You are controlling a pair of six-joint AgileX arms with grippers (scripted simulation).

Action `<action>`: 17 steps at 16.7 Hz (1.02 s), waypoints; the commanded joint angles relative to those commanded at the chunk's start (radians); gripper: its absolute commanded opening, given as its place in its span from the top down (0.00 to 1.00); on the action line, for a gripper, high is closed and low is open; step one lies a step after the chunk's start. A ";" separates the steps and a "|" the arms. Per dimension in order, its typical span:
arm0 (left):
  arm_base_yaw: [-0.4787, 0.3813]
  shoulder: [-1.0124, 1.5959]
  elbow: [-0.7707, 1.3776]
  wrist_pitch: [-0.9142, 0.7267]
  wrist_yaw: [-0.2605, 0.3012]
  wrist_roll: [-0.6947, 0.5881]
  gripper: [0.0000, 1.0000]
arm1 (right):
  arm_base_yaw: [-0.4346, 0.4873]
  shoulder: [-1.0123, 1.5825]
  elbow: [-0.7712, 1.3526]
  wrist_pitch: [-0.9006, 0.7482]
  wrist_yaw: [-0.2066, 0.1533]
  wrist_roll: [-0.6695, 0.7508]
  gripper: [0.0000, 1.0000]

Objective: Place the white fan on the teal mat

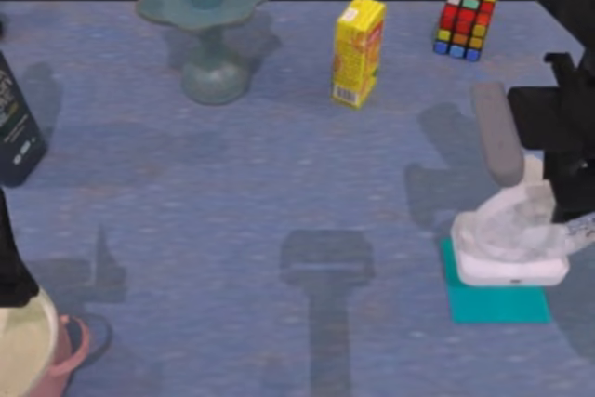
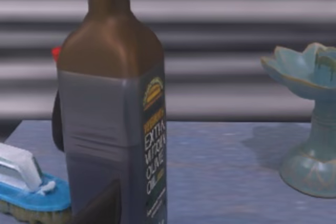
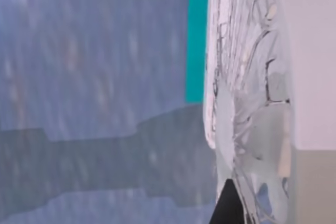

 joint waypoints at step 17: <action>0.000 0.000 0.000 0.000 0.000 0.000 0.00 | -0.004 0.009 -0.084 0.095 0.002 -0.001 0.25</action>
